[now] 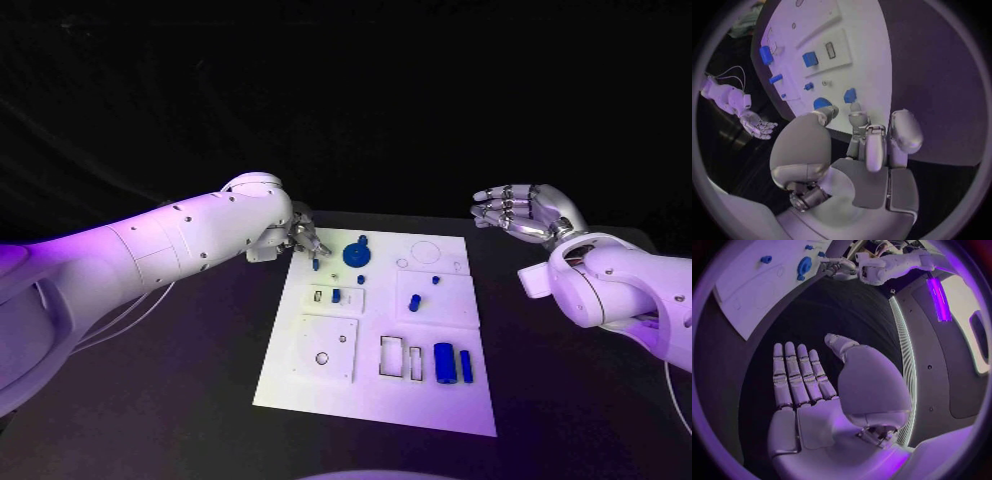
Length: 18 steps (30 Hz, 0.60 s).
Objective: Assemble the parts on the task board
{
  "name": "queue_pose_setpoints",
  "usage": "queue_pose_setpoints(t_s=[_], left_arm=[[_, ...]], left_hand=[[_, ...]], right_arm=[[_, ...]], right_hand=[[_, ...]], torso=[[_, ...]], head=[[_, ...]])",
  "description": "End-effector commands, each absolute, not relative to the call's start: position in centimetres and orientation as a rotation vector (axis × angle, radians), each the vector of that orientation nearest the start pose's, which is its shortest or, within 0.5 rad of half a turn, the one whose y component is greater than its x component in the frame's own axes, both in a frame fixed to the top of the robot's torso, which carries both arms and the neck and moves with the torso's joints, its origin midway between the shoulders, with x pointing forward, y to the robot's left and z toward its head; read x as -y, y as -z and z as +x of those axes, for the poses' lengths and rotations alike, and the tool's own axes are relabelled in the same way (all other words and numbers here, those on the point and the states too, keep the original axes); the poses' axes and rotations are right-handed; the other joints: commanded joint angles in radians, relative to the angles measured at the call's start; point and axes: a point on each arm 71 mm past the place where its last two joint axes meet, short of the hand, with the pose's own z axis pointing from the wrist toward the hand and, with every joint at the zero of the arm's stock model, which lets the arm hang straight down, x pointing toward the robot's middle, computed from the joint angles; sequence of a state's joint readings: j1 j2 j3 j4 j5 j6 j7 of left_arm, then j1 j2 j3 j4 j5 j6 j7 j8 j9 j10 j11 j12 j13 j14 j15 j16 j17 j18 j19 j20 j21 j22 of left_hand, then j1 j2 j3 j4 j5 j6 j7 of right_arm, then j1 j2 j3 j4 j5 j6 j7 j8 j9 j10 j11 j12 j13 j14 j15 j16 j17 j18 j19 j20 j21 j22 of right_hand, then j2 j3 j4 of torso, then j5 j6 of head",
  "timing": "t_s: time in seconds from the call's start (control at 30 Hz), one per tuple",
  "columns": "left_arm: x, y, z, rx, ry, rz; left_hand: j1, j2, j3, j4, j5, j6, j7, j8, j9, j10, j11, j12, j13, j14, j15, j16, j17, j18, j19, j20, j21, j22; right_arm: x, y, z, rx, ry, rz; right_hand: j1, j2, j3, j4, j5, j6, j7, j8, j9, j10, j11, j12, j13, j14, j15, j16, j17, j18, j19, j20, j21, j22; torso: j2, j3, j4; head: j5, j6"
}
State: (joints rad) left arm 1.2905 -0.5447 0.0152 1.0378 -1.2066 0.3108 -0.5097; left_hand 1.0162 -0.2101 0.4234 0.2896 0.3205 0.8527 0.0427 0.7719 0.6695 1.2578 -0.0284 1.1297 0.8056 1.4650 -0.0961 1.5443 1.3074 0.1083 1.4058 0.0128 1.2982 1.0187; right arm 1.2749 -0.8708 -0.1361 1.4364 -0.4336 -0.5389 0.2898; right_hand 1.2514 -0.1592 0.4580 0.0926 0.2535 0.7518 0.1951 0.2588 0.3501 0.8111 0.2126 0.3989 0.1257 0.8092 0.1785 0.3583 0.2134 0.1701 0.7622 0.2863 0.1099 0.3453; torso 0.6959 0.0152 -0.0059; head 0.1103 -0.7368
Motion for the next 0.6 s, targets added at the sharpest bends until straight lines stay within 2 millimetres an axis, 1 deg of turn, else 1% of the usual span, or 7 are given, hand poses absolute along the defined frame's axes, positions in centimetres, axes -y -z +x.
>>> queue_pose_setpoints(t_s=[0.03,0.2,0.47,0.6], left_arm=[[-20.98,19.35,57.32,-2.312,0.185,-0.136],[-21.27,19.48,57.36,-2.323,0.179,-0.142],[-21.31,19.54,57.33,-2.332,0.177,-0.141],[-21.31,19.59,57.29,-2.34,0.176,-0.137]], left_hand=[[0.001,0.006,-0.006,0.001,-0.001,-0.003,0.003,-0.005,-0.001,-0.006,0.002,-0.004,0.001,0.086,0.007,-0.005,0.186,-0.007,-0.005,0.002,-0.006,0.001],[0.001,0.006,-0.007,0.001,-0.002,-0.003,0.004,-0.006,-0.001,-0.008,0.002,-0.006,-0.003,0.086,0.007,-0.005,0.186,-0.007,-0.006,0.003,-0.007,0.0],[0.01,0.009,-0.008,-0.001,-0.001,-0.002,0.004,-0.008,-0.003,-0.008,0.002,-0.005,-0.002,0.086,0.008,-0.005,0.187,-0.007,-0.006,0.004,-0.007,0.0],[0.014,0.009,-0.009,-0.002,-0.001,-0.002,0.004,-0.009,-0.003,-0.009,0.002,-0.004,-0.002,0.086,0.008,-0.005,0.187,-0.006,-0.007,0.004,-0.007,-0.001]], right_arm=[[25.58,17.41,50.67,-1.426,-1.091,0.707],[25.62,17.41,50.67,-1.426,-1.09,0.707],[25.59,17.42,50.68,-1.426,-1.091,0.707],[25.61,17.42,50.68,-1.426,-1.09,0.707]], right_hand=[[-0.012,0.001,-0.004,0.0,-0.005,0.007,0.077,0.006,-0.001,0.008,0.001,0.005,-0.001,0.005,0.0,-0.005,-0.001,0.007,0.007,-0.001,-0.006,-0.001],[-0.012,0.001,-0.004,0.0,-0.005,0.007,0.077,0.006,-0.001,0.008,0.001,0.005,-0.001,0.005,0.0,-0.005,-0.001,0.007,0.007,-0.001,-0.006,-0.001],[-0.012,0.001,-0.004,0.0,-0.005,0.007,0.077,0.006,-0.001,0.008,0.001,0.005,-0.001,0.005,0.0,-0.005,-0.001,0.007,0.007,-0.001,-0.006,-0.001],[-0.012,0.001,-0.004,0.0,-0.005,0.007,0.077,0.006,-0.001,0.008,0.001,0.005,-0.001,0.005,0.0,-0.005,-0.001,0.007,0.007,-0.001,-0.006,-0.001]], torso=[[-0.001,-0.0007,-0.0005],[-0.002,-0.0012,0.0],[-0.002,0.0002,-0.0003],[-0.002,0.0004,0.0002]], head=[[0.0,-0.002],[-0.002,-0.003],[-0.002,-0.004],[-0.002,-0.004]])
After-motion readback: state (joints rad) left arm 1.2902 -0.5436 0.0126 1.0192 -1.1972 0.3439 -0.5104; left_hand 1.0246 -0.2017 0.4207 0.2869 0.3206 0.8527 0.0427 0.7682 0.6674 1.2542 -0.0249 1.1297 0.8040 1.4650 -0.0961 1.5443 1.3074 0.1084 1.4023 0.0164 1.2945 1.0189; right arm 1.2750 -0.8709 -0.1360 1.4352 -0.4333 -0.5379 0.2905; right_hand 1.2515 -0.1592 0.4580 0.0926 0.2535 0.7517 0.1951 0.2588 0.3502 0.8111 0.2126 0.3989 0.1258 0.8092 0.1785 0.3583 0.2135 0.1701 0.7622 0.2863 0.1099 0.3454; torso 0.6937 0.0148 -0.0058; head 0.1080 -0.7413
